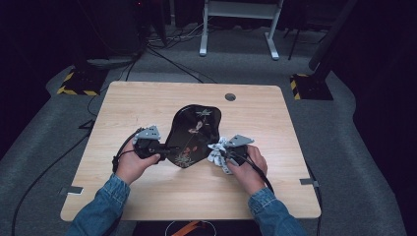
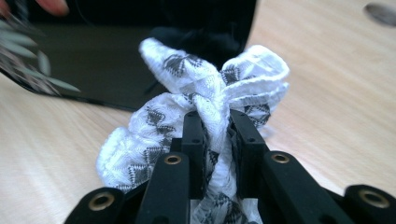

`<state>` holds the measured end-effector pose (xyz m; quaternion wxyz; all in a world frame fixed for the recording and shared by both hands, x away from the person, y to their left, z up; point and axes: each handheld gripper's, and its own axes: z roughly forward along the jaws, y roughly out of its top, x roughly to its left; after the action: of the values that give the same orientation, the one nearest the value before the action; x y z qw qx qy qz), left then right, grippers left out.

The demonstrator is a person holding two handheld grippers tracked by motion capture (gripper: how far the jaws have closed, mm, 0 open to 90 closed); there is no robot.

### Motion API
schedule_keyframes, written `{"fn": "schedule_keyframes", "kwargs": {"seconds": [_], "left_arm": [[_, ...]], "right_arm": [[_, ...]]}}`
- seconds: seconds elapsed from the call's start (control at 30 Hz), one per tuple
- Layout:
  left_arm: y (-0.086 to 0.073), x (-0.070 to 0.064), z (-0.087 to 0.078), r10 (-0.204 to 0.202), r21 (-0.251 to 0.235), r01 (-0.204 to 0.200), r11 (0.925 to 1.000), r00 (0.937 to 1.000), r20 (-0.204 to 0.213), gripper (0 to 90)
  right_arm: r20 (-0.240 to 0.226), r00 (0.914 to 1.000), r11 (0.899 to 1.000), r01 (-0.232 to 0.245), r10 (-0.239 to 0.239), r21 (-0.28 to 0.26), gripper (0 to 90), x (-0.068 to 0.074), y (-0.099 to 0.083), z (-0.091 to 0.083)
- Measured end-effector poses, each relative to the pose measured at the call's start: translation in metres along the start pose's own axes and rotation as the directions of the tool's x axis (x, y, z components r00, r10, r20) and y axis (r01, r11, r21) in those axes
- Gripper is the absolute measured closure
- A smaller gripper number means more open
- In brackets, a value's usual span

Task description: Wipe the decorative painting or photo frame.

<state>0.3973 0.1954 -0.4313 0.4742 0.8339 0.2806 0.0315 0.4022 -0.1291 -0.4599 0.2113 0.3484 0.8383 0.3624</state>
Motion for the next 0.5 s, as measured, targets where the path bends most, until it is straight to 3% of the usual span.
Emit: {"fn": "schedule_keyframes", "kwargs": {"seconds": [0.03, 0.07, 0.2, 0.27, 0.3, 0.5], "left_arm": [[0.000, 0.000, 0.000, 0.000, -0.001, 0.000, 1.0000, 1.0000, 0.003, 80.3], [0.000, 0.000, 0.000, 0.004, -0.004, -0.004, 1.0000, 1.0000, 0.003, 80.3], [0.000, 0.000, 0.001, 0.005, -0.003, -0.005, 1.0000, 1.0000, 0.005, 80.3], [0.000, -0.001, 0.001, 0.007, -0.005, -0.007, 1.0000, 1.0000, 0.005, 80.4], [0.000, 0.000, 0.001, 0.008, -0.006, -0.008, 0.9999, 0.9999, 0.006, 80.3], [-0.001, 0.000, 0.001, 0.010, -0.009, -0.010, 0.9999, 0.9999, 0.007, 80.3]], "right_arm": [[0.000, 1.0000, 1.000, 0.000, 0.000, 0.000, 78.7, 0.000, 0.000, 0.000], [-0.004, 1.0000, 0.999, -0.009, 0.009, -0.033, 78.7, -0.002, 0.004, -0.013], [-0.009, 0.9999, 0.995, -0.012, 0.011, -0.096, 78.7, -0.005, 0.017, -0.035], [-0.009, 0.9999, 0.994, -0.015, 0.014, -0.106, 78.7, -0.006, 0.019, -0.039], [-0.015, 0.9997, 0.990, -0.021, 0.019, -0.139, 78.7, -0.009, 0.026, -0.049], [-0.034, 0.9992, 0.981, -0.027, 0.021, -0.195, 78.6, -0.010, 0.042, -0.067]]}}
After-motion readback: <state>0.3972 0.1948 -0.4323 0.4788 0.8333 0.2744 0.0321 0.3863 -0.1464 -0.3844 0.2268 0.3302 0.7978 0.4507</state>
